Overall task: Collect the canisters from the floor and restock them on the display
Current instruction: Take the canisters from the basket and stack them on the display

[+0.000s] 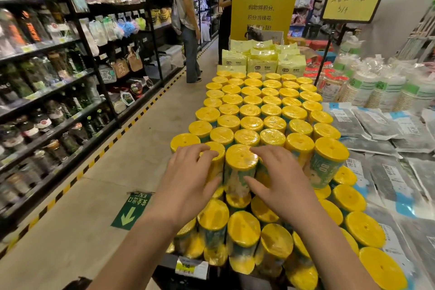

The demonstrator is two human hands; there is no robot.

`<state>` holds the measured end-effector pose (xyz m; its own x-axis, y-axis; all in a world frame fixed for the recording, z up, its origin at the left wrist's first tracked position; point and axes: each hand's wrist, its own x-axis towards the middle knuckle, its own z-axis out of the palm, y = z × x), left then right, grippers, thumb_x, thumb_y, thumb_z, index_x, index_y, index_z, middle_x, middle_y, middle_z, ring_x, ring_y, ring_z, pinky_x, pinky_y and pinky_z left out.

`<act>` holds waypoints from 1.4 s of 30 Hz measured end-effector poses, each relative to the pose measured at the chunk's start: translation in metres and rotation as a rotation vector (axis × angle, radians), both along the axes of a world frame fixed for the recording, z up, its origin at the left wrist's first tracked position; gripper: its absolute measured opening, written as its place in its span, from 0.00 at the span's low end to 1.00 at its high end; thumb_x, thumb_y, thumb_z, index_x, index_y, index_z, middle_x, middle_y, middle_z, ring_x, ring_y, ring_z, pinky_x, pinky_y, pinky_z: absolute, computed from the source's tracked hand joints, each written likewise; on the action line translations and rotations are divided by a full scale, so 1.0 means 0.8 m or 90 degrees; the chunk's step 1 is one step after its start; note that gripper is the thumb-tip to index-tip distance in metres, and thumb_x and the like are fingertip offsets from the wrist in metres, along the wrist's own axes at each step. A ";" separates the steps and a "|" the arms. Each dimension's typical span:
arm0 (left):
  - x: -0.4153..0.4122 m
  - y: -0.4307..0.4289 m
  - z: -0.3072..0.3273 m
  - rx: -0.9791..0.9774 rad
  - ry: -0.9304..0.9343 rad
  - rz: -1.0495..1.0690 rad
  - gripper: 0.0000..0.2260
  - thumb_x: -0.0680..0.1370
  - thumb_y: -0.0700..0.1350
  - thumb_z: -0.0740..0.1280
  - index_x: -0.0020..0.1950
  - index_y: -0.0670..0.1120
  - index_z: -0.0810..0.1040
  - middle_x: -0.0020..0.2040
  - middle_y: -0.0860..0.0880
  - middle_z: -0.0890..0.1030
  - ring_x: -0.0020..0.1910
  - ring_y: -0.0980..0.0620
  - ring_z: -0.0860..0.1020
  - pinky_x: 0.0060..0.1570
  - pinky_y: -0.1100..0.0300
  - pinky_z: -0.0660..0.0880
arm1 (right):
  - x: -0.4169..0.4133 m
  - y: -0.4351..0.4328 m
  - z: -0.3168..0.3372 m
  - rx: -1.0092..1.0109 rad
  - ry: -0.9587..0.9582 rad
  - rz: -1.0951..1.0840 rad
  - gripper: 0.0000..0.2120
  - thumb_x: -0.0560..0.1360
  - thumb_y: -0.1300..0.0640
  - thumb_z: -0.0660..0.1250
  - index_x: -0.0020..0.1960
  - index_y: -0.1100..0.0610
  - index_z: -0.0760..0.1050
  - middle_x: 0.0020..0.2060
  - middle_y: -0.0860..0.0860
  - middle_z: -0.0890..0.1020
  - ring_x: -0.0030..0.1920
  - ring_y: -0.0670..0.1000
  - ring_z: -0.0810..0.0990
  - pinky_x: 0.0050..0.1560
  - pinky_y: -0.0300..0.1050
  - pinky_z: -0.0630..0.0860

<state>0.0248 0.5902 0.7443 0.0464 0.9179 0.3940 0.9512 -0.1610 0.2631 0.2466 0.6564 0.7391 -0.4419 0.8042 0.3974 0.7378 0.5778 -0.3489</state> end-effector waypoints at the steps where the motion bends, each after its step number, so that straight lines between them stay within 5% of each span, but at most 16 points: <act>1: -0.002 -0.008 0.000 0.002 0.015 0.025 0.23 0.79 0.57 0.68 0.71 0.51 0.73 0.69 0.50 0.72 0.70 0.47 0.68 0.68 0.48 0.67 | -0.010 -0.006 0.004 0.004 -0.018 0.031 0.31 0.74 0.44 0.74 0.74 0.49 0.70 0.68 0.48 0.74 0.70 0.51 0.68 0.68 0.52 0.71; 8: -0.017 -0.088 -0.009 -0.065 0.057 0.189 0.22 0.78 0.55 0.70 0.70 0.50 0.74 0.70 0.47 0.72 0.70 0.44 0.69 0.69 0.48 0.66 | -0.084 -0.046 -0.007 0.031 -0.086 0.251 0.28 0.73 0.47 0.73 0.71 0.52 0.73 0.66 0.51 0.75 0.68 0.54 0.72 0.65 0.53 0.74; 15: -0.044 -0.216 -0.047 -0.136 0.056 0.401 0.23 0.69 0.50 0.78 0.62 0.48 0.79 0.62 0.46 0.78 0.61 0.43 0.77 0.57 0.50 0.74 | -0.165 -0.100 -0.047 0.004 -0.084 0.482 0.27 0.67 0.54 0.74 0.65 0.57 0.78 0.59 0.56 0.79 0.58 0.60 0.79 0.54 0.53 0.78; 20: -0.064 -0.305 -0.081 -0.206 0.019 0.548 0.24 0.77 0.54 0.70 0.72 0.51 0.71 0.71 0.48 0.70 0.72 0.45 0.66 0.72 0.50 0.64 | -0.222 -0.152 -0.071 -0.050 -0.099 0.600 0.28 0.68 0.54 0.77 0.66 0.57 0.76 0.60 0.56 0.79 0.59 0.60 0.79 0.54 0.55 0.80; 23: -0.077 -0.355 -0.101 -0.238 -0.018 0.606 0.25 0.78 0.55 0.69 0.73 0.52 0.70 0.72 0.49 0.69 0.72 0.46 0.65 0.73 0.51 0.63 | -0.254 -0.183 -0.083 -0.074 -0.128 0.652 0.28 0.68 0.54 0.78 0.67 0.56 0.76 0.59 0.56 0.79 0.57 0.61 0.80 0.50 0.54 0.79; 28: -0.119 -0.418 -0.138 -0.263 -0.090 0.652 0.24 0.77 0.53 0.70 0.72 0.49 0.72 0.69 0.48 0.70 0.70 0.45 0.68 0.69 0.51 0.68 | -0.318 -0.218 -0.098 -0.099 -0.197 0.669 0.28 0.77 0.48 0.70 0.75 0.48 0.69 0.68 0.48 0.73 0.65 0.54 0.74 0.61 0.48 0.74; 42: -0.281 -0.482 -0.315 -0.372 -0.219 0.609 0.22 0.78 0.52 0.68 0.71 0.52 0.72 0.69 0.51 0.69 0.69 0.49 0.67 0.64 0.55 0.71 | -0.475 -0.253 -0.243 -0.186 -0.297 0.589 0.26 0.77 0.49 0.69 0.74 0.47 0.70 0.68 0.48 0.74 0.63 0.52 0.76 0.60 0.47 0.75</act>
